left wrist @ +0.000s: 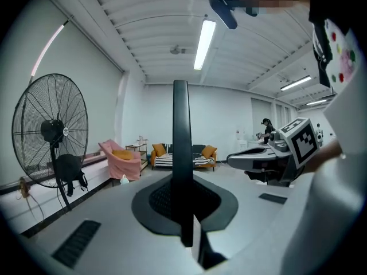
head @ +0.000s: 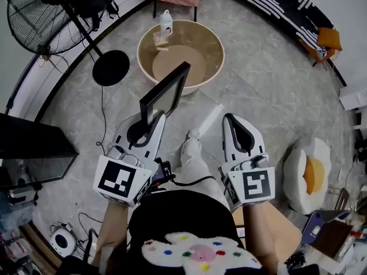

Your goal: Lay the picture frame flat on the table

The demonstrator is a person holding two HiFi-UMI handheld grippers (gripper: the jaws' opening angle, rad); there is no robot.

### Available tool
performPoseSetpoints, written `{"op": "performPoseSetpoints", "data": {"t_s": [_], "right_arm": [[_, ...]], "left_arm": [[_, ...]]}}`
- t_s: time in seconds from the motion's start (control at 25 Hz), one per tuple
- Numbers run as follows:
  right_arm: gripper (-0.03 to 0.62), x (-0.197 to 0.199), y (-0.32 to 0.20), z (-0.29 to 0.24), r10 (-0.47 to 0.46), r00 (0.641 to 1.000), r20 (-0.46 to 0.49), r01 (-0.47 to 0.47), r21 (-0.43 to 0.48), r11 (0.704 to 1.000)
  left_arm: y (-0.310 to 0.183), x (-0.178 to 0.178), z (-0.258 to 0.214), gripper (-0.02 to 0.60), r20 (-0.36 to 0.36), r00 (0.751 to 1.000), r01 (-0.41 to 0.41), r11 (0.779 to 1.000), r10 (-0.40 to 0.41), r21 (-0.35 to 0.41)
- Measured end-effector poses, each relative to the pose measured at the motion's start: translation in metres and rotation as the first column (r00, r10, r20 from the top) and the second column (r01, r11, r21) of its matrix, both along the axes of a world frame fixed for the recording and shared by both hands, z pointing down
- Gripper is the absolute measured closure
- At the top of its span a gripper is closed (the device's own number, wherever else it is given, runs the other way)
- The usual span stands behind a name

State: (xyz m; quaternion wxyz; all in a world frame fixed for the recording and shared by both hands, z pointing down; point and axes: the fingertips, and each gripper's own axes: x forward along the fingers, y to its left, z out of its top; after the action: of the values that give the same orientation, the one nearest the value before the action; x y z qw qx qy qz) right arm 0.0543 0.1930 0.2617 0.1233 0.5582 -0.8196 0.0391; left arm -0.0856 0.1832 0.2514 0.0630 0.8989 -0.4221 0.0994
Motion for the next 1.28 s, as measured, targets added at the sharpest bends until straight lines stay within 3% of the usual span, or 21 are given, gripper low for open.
{"op": "performPoseSetpoints", "data": {"t_s": [0.64,1.28], "right_arm": [[0.559,0.016,-0.142,0.006,-0.117,0.991,0.068,0.115,0.025,0.993],[0.559,0.038,-0.246,0.006,-0.209,0.977,0.052,0.207,0.026,0.978]], "left_arm": [[-0.126,0.029,0.003,0.558,0.034,0.996,0.088,0.996,-0.088,0.005],[-0.223,0.052,0.006,0.558,0.028,0.987,0.161,0.987,-0.161,-0.005]]}}
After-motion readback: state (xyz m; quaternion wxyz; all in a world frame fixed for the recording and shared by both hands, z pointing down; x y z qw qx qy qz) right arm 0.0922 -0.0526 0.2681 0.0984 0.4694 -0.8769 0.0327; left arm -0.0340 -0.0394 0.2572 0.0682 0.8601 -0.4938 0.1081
